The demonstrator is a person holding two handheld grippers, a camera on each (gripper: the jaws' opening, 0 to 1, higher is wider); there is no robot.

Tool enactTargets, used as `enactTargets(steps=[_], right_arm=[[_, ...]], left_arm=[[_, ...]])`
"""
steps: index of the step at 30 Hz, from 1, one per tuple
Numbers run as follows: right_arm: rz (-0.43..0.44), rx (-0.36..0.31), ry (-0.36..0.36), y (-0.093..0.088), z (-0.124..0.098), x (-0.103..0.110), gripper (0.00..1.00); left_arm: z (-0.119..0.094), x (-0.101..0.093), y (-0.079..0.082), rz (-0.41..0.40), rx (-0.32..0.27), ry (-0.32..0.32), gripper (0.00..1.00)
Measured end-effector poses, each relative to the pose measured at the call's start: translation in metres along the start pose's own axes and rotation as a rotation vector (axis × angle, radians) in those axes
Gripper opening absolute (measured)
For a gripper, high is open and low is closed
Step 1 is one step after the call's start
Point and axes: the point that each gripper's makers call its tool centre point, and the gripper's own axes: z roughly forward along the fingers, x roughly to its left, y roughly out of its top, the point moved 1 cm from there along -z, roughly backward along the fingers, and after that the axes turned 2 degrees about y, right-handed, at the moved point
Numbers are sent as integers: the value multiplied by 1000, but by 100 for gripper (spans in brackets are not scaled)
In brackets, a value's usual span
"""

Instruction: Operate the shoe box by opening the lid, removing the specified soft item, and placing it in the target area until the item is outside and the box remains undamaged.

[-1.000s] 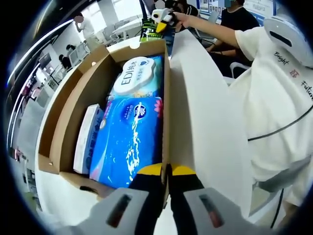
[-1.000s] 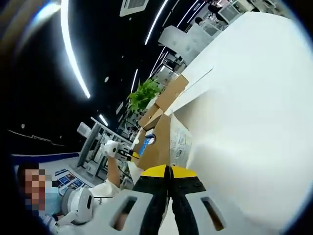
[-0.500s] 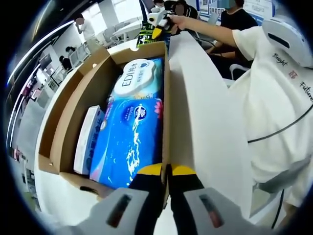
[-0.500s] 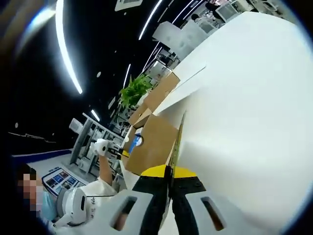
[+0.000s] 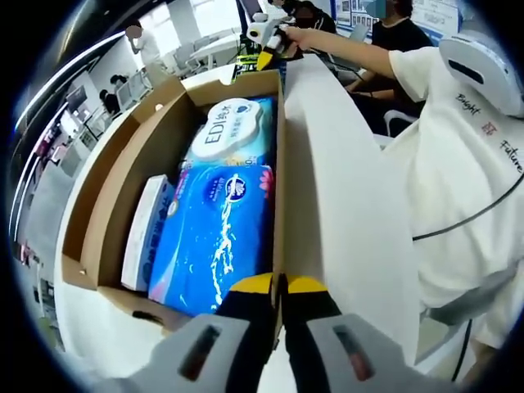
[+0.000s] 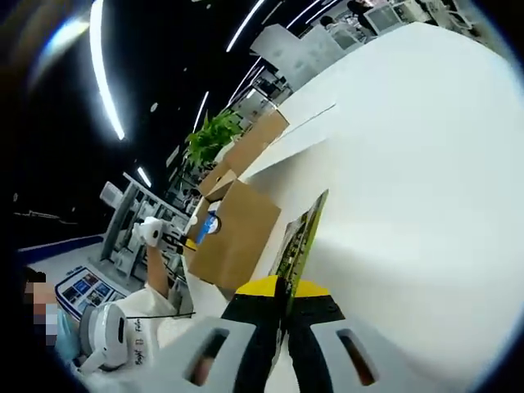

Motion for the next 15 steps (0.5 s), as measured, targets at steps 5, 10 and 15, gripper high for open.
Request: enactTargets(steps=[5, 10, 15], right_arm=[[-21, -3, 4, 1, 5, -1, 0], [-69, 43, -55, -7, 9, -6, 0], [-96, 63, -102, -11, 9, -13, 0]], left_arm=[[0, -1, 0, 3, -3, 7, 2], [0, -2, 0, 4, -3, 10, 3], [0, -2, 0, 9, -9, 12, 3]])
